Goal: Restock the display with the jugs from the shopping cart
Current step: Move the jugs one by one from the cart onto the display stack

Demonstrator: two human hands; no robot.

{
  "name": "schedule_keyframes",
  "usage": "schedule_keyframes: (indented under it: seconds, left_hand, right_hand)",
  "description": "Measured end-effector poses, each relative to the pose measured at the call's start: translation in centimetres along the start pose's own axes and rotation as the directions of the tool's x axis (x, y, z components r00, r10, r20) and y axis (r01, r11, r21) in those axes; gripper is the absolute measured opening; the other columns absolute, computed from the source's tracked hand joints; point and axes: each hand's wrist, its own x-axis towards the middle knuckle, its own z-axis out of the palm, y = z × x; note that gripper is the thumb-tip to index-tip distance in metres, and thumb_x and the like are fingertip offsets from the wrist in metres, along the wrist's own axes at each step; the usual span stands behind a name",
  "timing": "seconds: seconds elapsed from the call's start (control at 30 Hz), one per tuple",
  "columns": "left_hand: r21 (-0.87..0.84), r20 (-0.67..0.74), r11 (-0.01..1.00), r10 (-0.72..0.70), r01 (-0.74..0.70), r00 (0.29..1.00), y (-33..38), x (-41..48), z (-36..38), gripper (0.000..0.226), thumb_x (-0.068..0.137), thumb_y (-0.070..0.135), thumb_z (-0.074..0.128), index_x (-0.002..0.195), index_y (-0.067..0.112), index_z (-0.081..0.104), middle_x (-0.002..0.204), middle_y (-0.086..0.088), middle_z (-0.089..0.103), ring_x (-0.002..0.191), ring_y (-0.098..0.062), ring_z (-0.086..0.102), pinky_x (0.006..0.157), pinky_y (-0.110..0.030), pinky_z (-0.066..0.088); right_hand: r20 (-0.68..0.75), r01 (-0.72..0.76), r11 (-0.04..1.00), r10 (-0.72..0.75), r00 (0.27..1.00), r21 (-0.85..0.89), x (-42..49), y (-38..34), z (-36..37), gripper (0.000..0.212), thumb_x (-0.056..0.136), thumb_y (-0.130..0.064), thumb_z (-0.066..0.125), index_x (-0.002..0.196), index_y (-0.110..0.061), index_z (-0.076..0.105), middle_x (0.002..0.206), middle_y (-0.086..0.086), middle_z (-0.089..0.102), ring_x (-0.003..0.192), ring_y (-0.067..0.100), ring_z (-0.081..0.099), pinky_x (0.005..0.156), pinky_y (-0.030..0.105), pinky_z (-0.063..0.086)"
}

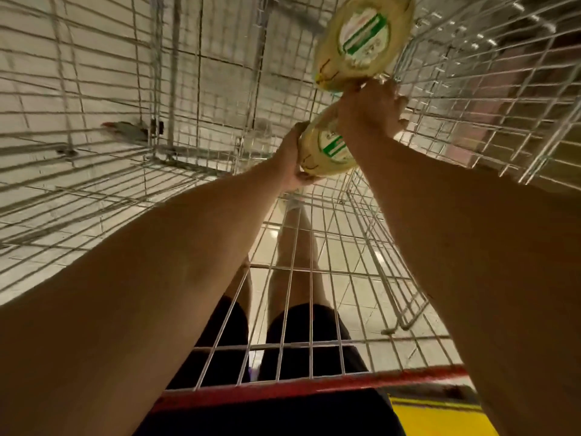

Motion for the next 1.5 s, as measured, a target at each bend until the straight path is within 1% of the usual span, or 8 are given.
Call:
schedule_keyframes:
  seconds: [0.2, 0.4, 0.5, 0.7, 0.8, 0.93, 1.23, 1.5]
  left_hand:
    - [-0.102, 0.044, 0.977, 0.190, -0.184, 0.981, 2.5, -10.7, -2.9, 0.063, 0.105, 0.067, 0.031, 0.107, 0.013, 0.064, 0.070, -0.005, 0.069, 0.060, -0.019, 0.063, 0.043, -0.018, 0.047]
    - [0.013, -0.051, 0.954, 0.301, -0.300, 0.952, 4.9, -22.6, -5.1, 0.060, 0.098, 0.071, 0.042, 0.092, 0.028, 0.084, 0.103, -0.002, 0.080, 0.097, -0.022, 0.074, 0.069, -0.030, 0.058]
    - [-0.036, 0.040, 0.923, 0.385, -0.384, 0.922, 5.5, -28.7, -5.6, 0.060, 0.103, 0.064, 0.038, 0.103, 0.024, 0.084, 0.113, -0.007, 0.078, 0.108, -0.029, 0.072, 0.076, -0.036, 0.060]
    - [0.030, 0.167, 0.803, 0.583, -0.595, 0.795, 6.0, -38.0, -4.1, 0.039, 0.108, 0.042, 0.048, 0.117, 0.019, 0.078, 0.119, -0.012, 0.075, 0.113, -0.036, 0.069, 0.095, -0.051, 0.056]
    - [0.012, 0.161, 0.793, 0.600, -0.610, 0.784, 5.8, -41.8, -2.8, 0.041, 0.109, 0.039, 0.045, 0.102, 0.028, 0.084, 0.108, -0.004, 0.080, 0.103, -0.028, 0.075, 0.084, -0.043, 0.062]
    - [-0.094, 0.397, 0.763, 0.618, -0.639, 0.679, 4.8, -45.0, -0.4, 0.037, 0.114, 0.021, 0.036, 0.136, 0.006, 0.062, 0.137, -0.026, 0.060, 0.125, -0.043, 0.062, 0.095, -0.057, 0.056]
    - [0.123, 0.389, 0.779, 0.532, -0.615, 0.752, 1.2, -51.1, 5.2, 0.049, 0.115, 0.032, 0.031, 0.145, 0.001, 0.054, 0.137, -0.024, 0.063, 0.130, -0.048, 0.057, 0.104, -0.068, 0.048]
    - [0.340, 0.376, 0.735, 0.466, -0.587, 0.801, -6.3, -54.3, 13.9, 0.054, 0.106, 0.048, 0.046, 0.138, 0.009, 0.064, 0.107, -0.009, 0.077, 0.092, -0.026, 0.075, 0.063, -0.036, 0.062]
  right_hand:
    - [-0.005, 0.033, 0.976, -0.033, 0.999, 0.217, -5.8, -2.0, -5.9, 0.055, 0.105, -0.055, 0.040, 0.132, -0.016, 0.069, 0.136, 0.008, 0.064, 0.137, 0.033, 0.046, 0.101, 0.038, 0.041]
    - [0.005, 0.059, 0.741, -0.084, 0.996, 0.669, -15.5, -3.7, -13.6, 0.043, 0.105, -0.046, 0.053, 0.086, -0.013, 0.075, 0.082, 0.003, 0.072, 0.080, 0.018, 0.068, 0.071, 0.035, 0.059]
    - [-0.122, 0.224, 0.633, -0.201, 0.972, 0.741, -20.5, -3.7, -17.8, 0.043, 0.105, -0.036, 0.052, 0.067, -0.020, 0.063, 0.055, -0.017, 0.055, 0.056, 0.007, 0.053, 0.057, 0.037, 0.046]
    - [-0.388, 0.495, 0.394, -0.323, 0.863, 0.774, -28.0, -2.2, -25.5, 0.035, 0.109, -0.025, 0.048, 0.083, -0.030, 0.071, 0.080, 0.002, 0.066, 0.079, 0.021, 0.063, 0.073, 0.040, 0.053]
    - [-0.436, 0.543, 0.313, -0.352, 0.829, 0.779, -30.5, -1.2, -27.9, 0.038, 0.112, -0.021, 0.042, 0.098, -0.007, 0.075, 0.088, 0.019, 0.067, 0.084, 0.035, 0.064, 0.078, 0.049, 0.054]
    - [-0.483, 0.528, 0.174, -0.244, 0.841, 0.831, -34.3, -0.1, -30.0, 0.048, 0.113, -0.025, 0.032, 0.092, -0.001, 0.067, 0.078, -0.003, 0.060, 0.076, 0.014, 0.057, 0.072, 0.029, 0.050]
    - [-0.468, 0.467, -0.044, -0.155, 0.870, 0.883, -39.8, 6.6, -33.4, 0.052, 0.109, -0.034, 0.031, 0.080, -0.037, 0.074, 0.073, -0.010, 0.065, 0.074, 0.022, 0.059, 0.076, 0.040, 0.050]
    - [-0.444, 0.458, -0.220, 0.115, 0.889, 0.861, -44.1, 17.5, -33.9, 0.048, 0.103, -0.030, 0.041, 0.065, -0.032, 0.070, 0.065, -0.011, 0.061, 0.067, 0.013, 0.057, 0.072, 0.030, 0.049]
